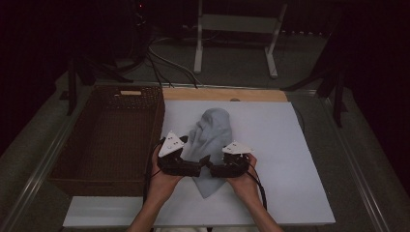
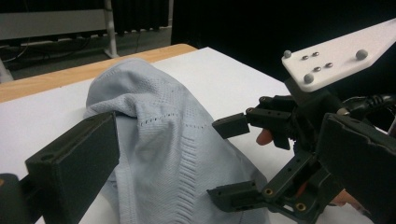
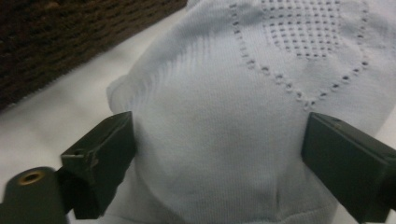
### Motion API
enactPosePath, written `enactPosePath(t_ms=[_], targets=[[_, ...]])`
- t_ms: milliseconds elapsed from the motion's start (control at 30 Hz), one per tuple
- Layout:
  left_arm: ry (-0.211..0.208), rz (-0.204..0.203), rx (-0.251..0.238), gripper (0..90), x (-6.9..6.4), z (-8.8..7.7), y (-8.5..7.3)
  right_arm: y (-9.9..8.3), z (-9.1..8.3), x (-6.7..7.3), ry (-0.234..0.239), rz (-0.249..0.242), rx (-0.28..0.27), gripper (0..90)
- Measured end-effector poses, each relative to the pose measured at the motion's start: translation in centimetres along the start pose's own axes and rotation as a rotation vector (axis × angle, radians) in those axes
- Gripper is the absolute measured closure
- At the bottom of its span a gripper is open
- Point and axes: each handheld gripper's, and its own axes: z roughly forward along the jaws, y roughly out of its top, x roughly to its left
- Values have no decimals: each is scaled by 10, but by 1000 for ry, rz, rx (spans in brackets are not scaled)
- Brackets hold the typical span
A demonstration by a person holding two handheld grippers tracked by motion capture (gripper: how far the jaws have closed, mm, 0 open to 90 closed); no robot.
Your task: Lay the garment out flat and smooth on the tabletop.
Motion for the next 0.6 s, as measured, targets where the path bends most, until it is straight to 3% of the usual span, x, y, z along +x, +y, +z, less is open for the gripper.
enactPosePath(t_ms=[100, 200, 333, 433, 600], targets=[[0, 0, 0, 14, 0, 0, 0, 0, 2, 3, -20, -11, 28, 214], [-2, -1, -2, 13, 0, -1, 0, -1, -1, 5, -18, -25, 30, 451], [1, -4, -5, 13, 1, -1, 0, -1, -11, 6, -19, -27, 17, 664], [2, -2, -4, 13, 1, -1, 0, -2, -17, 6, -6, -12, 17, 740], [1, -3, -3, 13, 1, -1, 0, -4, -29, 12, -3, -19, 14, 759]])
